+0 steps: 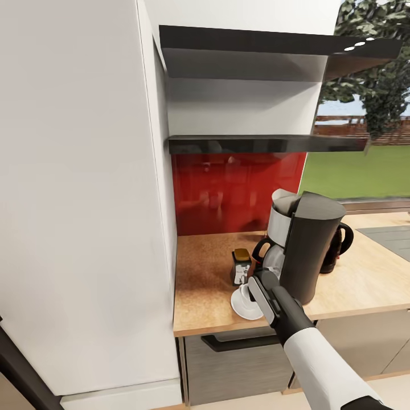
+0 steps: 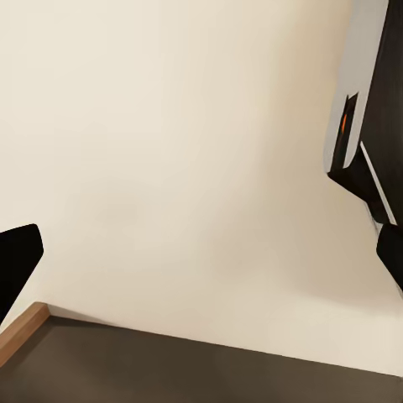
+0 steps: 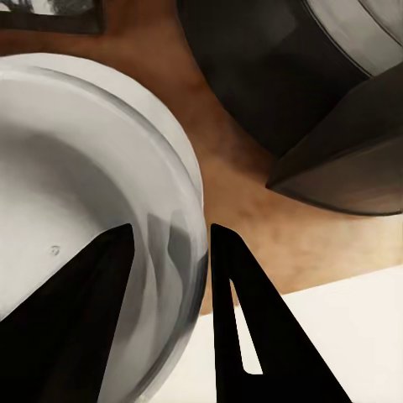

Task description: Set up a coffee station on the kitchen countertop: keep the coffee maker on the countertop, move the bottle of coffee from the kitchen shelf to the counter next to the coffee maker, place a paper coffee filter on top of the coffee maker, put the saucer next to the coffee maker with the coffee cup on the saucer, and place the electric kettle next to the coffee maker.

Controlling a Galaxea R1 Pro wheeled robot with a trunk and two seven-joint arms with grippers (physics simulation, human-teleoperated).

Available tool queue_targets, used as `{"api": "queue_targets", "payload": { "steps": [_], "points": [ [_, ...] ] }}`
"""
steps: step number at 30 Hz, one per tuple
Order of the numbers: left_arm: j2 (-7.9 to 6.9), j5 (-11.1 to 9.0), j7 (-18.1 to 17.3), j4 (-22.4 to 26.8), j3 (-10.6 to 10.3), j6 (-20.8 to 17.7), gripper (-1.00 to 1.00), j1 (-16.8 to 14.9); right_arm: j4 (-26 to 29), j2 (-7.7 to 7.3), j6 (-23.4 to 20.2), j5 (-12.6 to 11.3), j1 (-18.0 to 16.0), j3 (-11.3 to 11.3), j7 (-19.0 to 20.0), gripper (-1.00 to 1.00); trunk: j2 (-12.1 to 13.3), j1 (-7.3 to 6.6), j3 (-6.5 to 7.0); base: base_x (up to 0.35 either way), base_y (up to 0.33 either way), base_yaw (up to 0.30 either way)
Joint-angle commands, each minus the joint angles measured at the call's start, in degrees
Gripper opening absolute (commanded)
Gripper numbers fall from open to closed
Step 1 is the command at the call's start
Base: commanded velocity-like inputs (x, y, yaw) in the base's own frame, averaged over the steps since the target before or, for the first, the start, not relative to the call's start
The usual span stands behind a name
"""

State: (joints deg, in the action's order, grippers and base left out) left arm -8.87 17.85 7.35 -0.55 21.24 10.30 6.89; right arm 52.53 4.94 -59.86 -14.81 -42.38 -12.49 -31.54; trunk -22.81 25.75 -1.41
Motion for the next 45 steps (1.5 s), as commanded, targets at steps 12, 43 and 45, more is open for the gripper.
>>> {"api": "queue_targets", "payload": {
  "steps": [12,43,45],
  "points": [
    [-0.01,0.7,0.2,-0.1,0.4,0.2,1.00,0.0,-0.5,-0.05,0.5,-0.6,0.0,-0.2,-0.5,-1.00,-0.1,0.04,-0.12,0.000,0.000,0.000],
    [0.00,0.7,0.2,-0.1,0.4,0.2,1.00,0.0,-6.4,0.07,7.3,-0.9,0.0,-0.1,-0.3,1.00,-0.1,0.04,-0.12,0.000,0.000,0.000],
    [-0.02,0.7,0.2,-0.1,0.4,0.2,1.00,0.0,-6.2,0.07,7.3,-0.9,0.0,-0.1,-0.2,1.00,-0.1,0.04,-0.12,0.000,0.000,0.000]
  ]
}}
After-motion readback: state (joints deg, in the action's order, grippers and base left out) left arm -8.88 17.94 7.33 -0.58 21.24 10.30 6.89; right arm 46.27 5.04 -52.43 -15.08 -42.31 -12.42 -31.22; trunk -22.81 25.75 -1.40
